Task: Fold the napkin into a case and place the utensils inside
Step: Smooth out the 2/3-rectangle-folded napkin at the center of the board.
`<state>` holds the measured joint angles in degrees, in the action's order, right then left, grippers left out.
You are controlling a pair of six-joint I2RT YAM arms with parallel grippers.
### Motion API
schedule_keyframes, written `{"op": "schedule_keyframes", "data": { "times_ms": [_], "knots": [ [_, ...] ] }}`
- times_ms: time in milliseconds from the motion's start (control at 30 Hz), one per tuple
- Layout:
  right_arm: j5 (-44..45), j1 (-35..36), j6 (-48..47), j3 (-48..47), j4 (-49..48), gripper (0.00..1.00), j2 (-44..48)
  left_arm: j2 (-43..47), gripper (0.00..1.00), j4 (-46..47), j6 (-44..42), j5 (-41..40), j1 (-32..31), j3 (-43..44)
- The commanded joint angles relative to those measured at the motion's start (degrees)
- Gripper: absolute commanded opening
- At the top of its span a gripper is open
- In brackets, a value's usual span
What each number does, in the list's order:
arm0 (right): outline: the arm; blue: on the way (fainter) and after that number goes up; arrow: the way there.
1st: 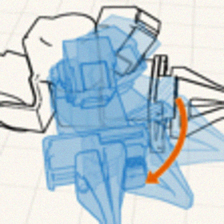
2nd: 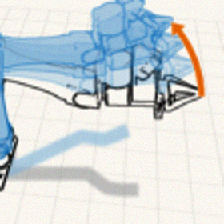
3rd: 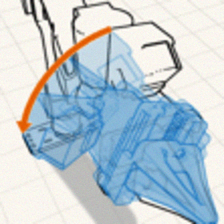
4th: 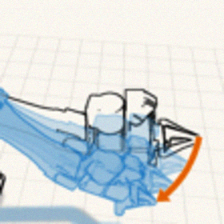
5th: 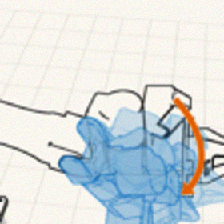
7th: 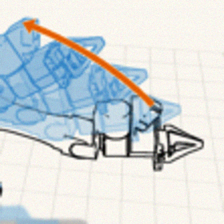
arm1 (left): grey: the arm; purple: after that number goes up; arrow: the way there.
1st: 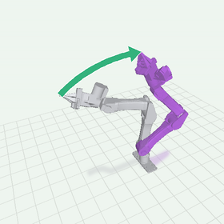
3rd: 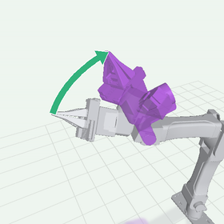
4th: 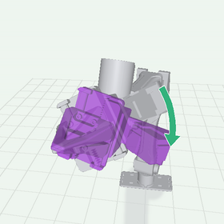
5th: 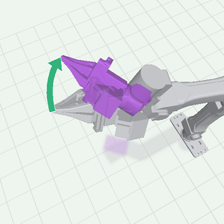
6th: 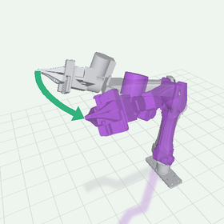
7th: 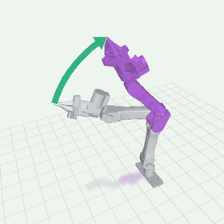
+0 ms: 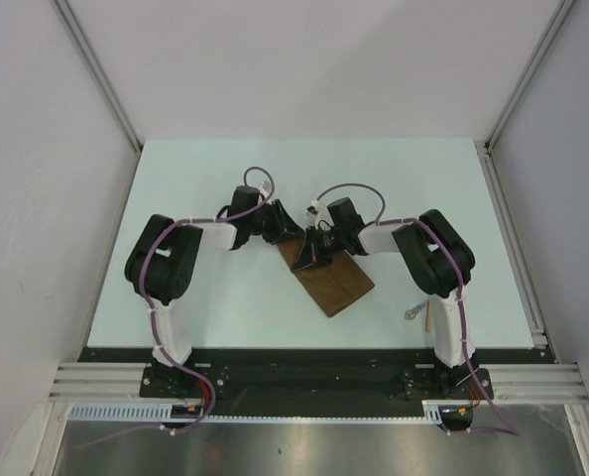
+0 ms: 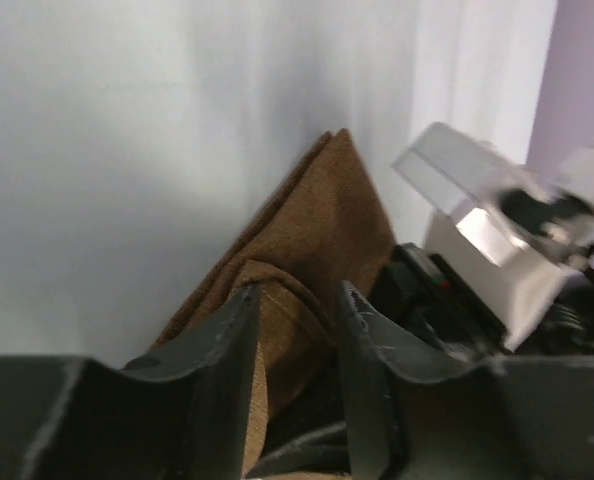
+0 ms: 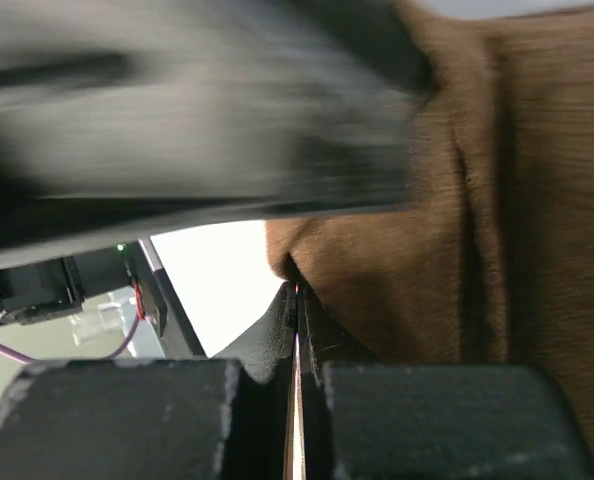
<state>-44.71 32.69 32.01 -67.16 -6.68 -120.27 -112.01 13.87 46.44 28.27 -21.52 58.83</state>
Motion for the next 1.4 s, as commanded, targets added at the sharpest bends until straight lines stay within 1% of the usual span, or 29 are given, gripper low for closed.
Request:
{"op": "schedule_keyframes", "data": {
  "times_ms": [0, 67, 133, 200, 267, 300, 400, 533, 600, 700, 833, 900, 1067, 1200, 1267, 1300, 1333, 1367],
  "knots": [
    [-1.3, -0.9, 1.5, -1.4, -2.6, 0.0, -0.3, 8.8, 0.44, 2.5, 1.6, 4.2, 0.9, -1.4],
    [-2.0, -1.0, 1.6, -1.5, -2.7, 0.0, -0.5, 11.4, 0.44, 3.5, 2.3, 4.1, 0.9, -3.9],
    [-2.1, -1.0, 1.9, -0.9, -3.3, 0.0, 0.7, 14.2, 0.38, 3.4, 2.3, 2.4, 0.9, -7.4],
    [-2.1, -1.0, 2.9, -0.8, -3.9, 0.0, 1.5, 14.6, 0.33, 5.6, 3.6, 2.2, 0.8, -10.7],
    [-2.9, -1.0, 3.6, -0.9, -4.2, 0.0, 3.2, 13.2, 0.3, 8.8, 4.9, 2.8, 0.8, -12.2],
    [-2.9, -0.9, 3.8, -1.0, -3.9, 0.0, 4.0, 12.2, 0.27, 9.6, 5.2, 3.9, 0.8, -12.5],
    [-2.8, -0.3, 3.2, -0.2, -1.8, 0.0, 7.2, 8.1, 0.23, 11.6, 5.7, 4.2, 0.6, -12.4],
    [-3.1, -0.1, 3.0, 5.4, -2.5, 0.0, 10.7, 4.4, 0.22, 11.4, 4.7, 3.1, 0.7, -11.5],
    [-2.8, -0.2, 2.9, 10.3, -3.7, 0.0, 12.7, 3.2, 0.21, 11.3, 4.5, 2.5, 0.9, -11.6],
    [-2.8, -0.2, 2.0, 14.2, -4.6, 0.0, 12.6, 2.8, 0.21, 11.0, 4.3, 1.9, 1.0, -12.2],
    [-3.7, 0.8, 1.5, 13.9, -5.3, 0.0, 10.3, 3.0, 0.2, 10.1, 3.9, 0.6, 1.0, -12.4],
    [-3.4, 1.0, -0.4, 12.4, -1.9, 0.0, 10.2, 2.8, 0.2, 10.2, 4.0, 0.7, 1.0, -12.1],
    [-1.6, 0.2, -1.3, 12.1, 0.9, 0.0, 14.6, 2.8, 0.2, 10.1, 3.9, 0.5, 1.0, -12.3],
    [-1.5, 0.2, -2.6, 12.8, 1.1, 0.0, 12.9, 2.8, 0.2, 10.1, 4.2, 0.5, 1.0, -12.2],
    [-2.8, -0.2, -2.8, 14.4, 0.4, 0.0, 10.1, 2.4, 0.2, 10.0, 4.3, 0.4, 1.0, -12.1],
    [-3.9, -0.9, -2.2, 15.7, -1.2, 0.0, 10.2, 2.3, 0.19, 10.0, 4.3, 0.3, 1.0, -12.1],
    [-4.9, -1.0, -0.3, 18.4, -4.9, 0.0, 12.1, 2.1, 0.19, 9.9, 4.5, 0.0, 1.0, -12.1],
    [-4.4, -1.1, -0.6, 18.7, -4.3, 0.0, 12.9, 2.2, 0.19, 10.1, 4.8, -0.1, 1.0, -12.9]
  ]
}}
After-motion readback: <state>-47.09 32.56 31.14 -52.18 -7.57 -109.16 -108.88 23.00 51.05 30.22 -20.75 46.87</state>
